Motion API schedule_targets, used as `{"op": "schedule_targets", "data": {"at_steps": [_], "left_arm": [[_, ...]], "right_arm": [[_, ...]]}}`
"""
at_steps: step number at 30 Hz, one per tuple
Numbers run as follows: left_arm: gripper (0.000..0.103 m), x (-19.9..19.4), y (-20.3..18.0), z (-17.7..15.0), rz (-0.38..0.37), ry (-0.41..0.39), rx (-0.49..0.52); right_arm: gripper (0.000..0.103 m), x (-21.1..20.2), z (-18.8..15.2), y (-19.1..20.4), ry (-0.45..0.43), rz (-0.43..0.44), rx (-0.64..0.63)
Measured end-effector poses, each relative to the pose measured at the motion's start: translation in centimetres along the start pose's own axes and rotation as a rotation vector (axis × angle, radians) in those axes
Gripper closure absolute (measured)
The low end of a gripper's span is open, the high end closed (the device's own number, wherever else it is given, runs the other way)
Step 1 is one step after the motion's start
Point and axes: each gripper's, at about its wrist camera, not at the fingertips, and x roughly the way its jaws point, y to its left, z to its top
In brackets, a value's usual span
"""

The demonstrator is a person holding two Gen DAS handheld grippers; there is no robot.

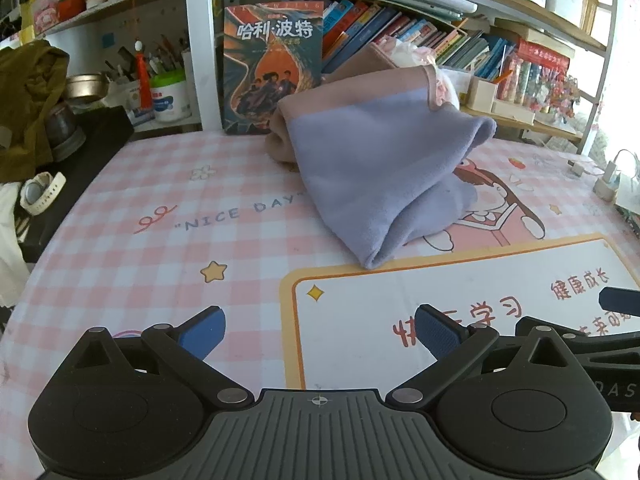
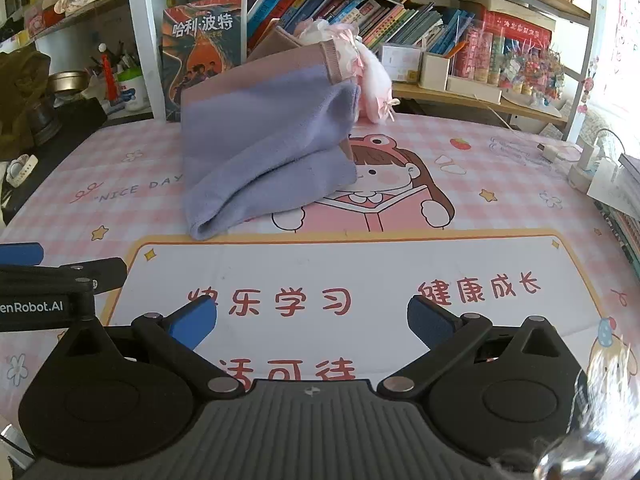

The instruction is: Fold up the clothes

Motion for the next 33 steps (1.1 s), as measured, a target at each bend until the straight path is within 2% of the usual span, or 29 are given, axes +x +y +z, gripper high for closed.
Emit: {"op": "schedule_targets", "data": {"at_steps": [5, 33], "left_arm": [[0.001, 0.33, 0.04, 0.26, -0.017, 0.01, -0.018], [0.001, 0.49, 0.11, 0.23, -0.009, 0.018, -0.021]], "right_arm": [[0.0, 0.16, 0.15, -0.01, 0.004, -0.003, -0.002], [0.0, 0.31, 0.0, 0.25, 0.008, -0.009, -0.016]]}}
